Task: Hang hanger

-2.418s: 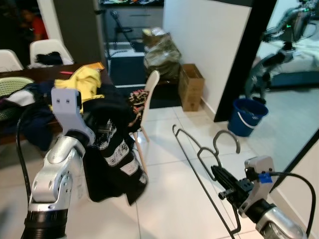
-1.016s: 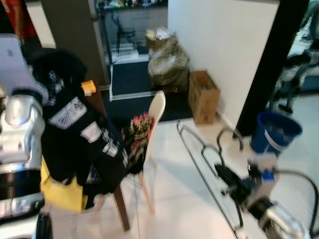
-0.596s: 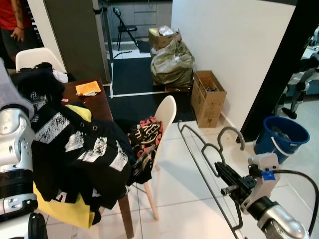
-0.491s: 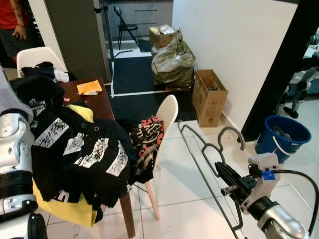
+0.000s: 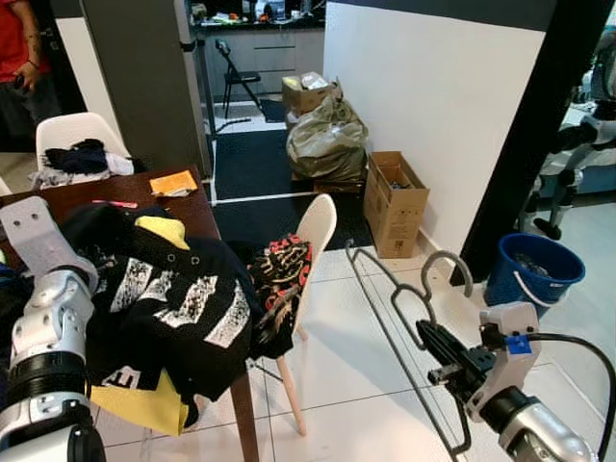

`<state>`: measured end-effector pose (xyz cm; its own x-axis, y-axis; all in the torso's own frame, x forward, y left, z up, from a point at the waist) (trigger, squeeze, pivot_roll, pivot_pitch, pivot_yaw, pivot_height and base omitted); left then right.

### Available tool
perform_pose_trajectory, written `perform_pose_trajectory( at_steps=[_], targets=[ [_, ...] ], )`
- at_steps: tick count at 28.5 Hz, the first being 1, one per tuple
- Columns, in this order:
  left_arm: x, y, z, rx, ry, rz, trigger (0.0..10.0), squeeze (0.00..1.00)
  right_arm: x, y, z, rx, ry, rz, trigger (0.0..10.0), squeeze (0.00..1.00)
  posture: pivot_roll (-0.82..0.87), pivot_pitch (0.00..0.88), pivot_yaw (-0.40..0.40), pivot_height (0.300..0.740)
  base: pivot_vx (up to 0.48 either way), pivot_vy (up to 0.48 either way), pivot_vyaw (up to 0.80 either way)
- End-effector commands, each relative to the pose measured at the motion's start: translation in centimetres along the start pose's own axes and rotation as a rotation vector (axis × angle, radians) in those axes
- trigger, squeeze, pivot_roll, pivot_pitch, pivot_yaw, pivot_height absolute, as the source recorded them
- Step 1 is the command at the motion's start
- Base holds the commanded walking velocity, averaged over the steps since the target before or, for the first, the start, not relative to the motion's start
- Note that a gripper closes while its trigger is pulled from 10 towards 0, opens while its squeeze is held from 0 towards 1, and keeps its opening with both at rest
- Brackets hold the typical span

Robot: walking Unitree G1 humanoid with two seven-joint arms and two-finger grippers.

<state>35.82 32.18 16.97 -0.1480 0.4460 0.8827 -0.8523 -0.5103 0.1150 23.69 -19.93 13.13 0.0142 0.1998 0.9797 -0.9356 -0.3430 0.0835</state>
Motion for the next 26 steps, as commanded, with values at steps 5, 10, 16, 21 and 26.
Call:
perform_pose_trajectory(
  at_steps=[5,10,16,21,26],
  targets=[
    [0.8,-0.1,-1.5,0.051,-0.040,0.041,10.0,1.00,0.4,-0.1,-0.1,0.009,-0.001,0.012,10.0,0.00,-0.06,0.000,0.001,0.740,0.000,0.000,0.00],
    [2.9,0.0,-2.6,0.083,-0.097,0.131,10.0,1.00,0.5,-0.1,0.0,0.003,-0.001,0.015,10.0,0.00,-0.08,0.000,0.006,0.740,0.000,0.000,0.00],
    [6.9,0.1,-3.6,0.117,-0.193,0.271,10.0,1.00,0.6,0.0,0.1,-0.015,-0.005,0.022,10.0,0.00,-0.08,0.000,0.012,0.740,0.000,0.000,0.00],
    [9.7,0.3,-3.8,0.134,-0.247,0.357,10.0,1.00,0.6,0.0,0.1,-0.016,-0.010,0.023,10.0,0.00,-0.08,0.000,0.012,0.740,0.000,0.000,0.00],
    [12.3,0.9,-3.1,0.106,-0.352,0.454,10.0,0.00,0.6,0.0,0.2,-0.015,-0.012,0.025,10.0,0.00,-0.08,0.000,0.012,0.740,0.000,0.000,0.00]
  ],
)
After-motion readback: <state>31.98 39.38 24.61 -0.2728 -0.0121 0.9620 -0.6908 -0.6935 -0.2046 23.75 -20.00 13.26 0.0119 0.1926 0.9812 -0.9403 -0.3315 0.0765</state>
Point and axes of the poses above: a point about 5 cm out from each wrist's last joint towards the gripper, its own y axis pointing back from the gripper into the wrist, its own x axis along the axis of the wrist's last joint, z = x × y, the point moved 2 cm from there along -y, pointing out of the wrist towards the gripper, and after that the axes turned 15 degrees about y, right-handed, at the moved point
